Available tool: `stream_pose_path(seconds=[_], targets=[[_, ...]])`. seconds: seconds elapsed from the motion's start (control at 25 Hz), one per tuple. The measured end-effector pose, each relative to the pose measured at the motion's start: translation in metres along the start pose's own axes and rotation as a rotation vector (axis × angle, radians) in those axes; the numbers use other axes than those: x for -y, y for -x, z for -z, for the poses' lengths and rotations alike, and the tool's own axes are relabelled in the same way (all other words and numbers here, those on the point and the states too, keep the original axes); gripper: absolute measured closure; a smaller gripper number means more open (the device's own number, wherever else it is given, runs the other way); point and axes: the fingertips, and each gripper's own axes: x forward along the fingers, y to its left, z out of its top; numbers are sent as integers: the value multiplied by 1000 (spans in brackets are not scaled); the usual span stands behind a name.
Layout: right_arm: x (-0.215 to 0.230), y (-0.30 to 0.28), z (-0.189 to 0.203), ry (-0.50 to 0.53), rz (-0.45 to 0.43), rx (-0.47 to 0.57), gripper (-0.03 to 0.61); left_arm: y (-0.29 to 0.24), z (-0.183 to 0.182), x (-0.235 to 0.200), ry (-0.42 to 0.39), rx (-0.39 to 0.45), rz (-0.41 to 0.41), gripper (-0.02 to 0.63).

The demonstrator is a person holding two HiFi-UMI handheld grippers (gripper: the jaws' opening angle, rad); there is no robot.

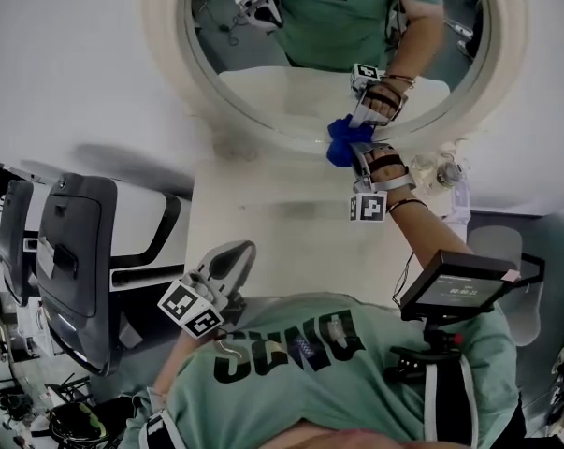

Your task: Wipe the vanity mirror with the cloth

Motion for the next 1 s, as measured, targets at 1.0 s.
stream_pose_path(seconds=[1.0], targets=[[465, 131, -5, 113, 692, -52, 529, 8, -66, 2, -135, 257, 68, 604]])
